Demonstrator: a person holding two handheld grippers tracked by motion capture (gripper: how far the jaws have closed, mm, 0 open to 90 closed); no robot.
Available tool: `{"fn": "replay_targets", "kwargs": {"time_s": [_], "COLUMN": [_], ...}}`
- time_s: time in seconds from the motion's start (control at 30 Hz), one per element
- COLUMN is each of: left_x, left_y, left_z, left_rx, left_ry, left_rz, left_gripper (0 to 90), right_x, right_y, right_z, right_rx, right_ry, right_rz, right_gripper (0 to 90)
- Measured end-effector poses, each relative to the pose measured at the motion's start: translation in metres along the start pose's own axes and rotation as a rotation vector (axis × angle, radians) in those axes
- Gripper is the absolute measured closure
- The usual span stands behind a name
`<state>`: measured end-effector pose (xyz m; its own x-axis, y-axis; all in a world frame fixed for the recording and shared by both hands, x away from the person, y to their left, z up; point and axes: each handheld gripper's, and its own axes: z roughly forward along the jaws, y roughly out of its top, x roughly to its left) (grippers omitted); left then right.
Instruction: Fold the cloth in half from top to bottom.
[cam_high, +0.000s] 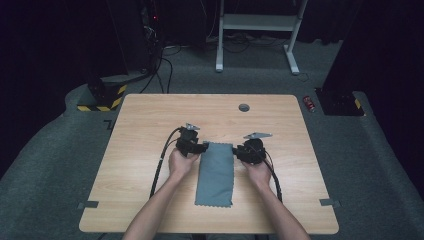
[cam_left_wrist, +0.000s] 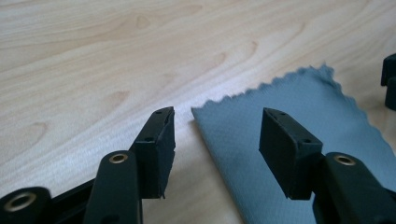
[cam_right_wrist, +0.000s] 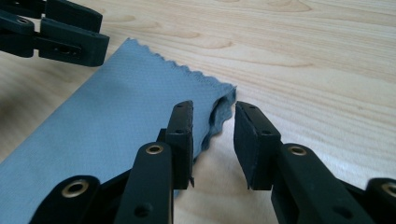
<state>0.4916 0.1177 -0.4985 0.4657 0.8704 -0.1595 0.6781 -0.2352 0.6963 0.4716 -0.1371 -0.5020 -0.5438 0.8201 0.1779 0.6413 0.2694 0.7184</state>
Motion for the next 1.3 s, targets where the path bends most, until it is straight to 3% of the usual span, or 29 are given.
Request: {"fn": "replay_targets", "kwargs": {"time_s": [0.2,0.33,0.43,0.7,0.77,0.83,1.0,1.3], "left_x": [0.006,0.006,0.003,-0.003,-0.007,-0.009,-0.009,-0.012], "left_y": [-0.001,0.0,0.001,0.002,0.001,0.002,0.002,0.002], "left_z": [0.011,0.014,0.018,0.021,0.022,0.022,0.022,0.022], "left_rx": [0.043,0.049,0.05,0.054,0.061,0.064,0.061,0.065], "left_ry": [0.026,0.028,0.025,0.064,0.086,0.094,0.067,0.023], "left_rz": [0.0,0.004,0.004,0.062,0.101,0.111,0.133,0.142], "left_gripper": [45.9,45.6,45.6,49.6,50.5,52.1,59.4,77.9], "right_x": [-0.001,-0.001,-0.003,0.002,0.003,0.004,0.005,0.006], "right_y": [0.008,0.01,0.013,0.017,0.017,0.017,0.016,0.016], "right_z": [0.013,0.017,0.025,0.036,0.037,0.037,0.037,0.038], "right_rx": [0.02,0.011,0.036,0.056,0.053,0.057,0.067,0.075], "right_ry": [-0.026,-0.05,-0.066,-0.096,-0.115,-0.124,-0.14,-0.089], "right_rz": [0.023,0.032,0.045,0.004,-0.012,-0.027,-0.062,-0.081], "right_gripper": [65.7,64.8,63.5,63.3,64.9,66.1,71.8,87.5]}}
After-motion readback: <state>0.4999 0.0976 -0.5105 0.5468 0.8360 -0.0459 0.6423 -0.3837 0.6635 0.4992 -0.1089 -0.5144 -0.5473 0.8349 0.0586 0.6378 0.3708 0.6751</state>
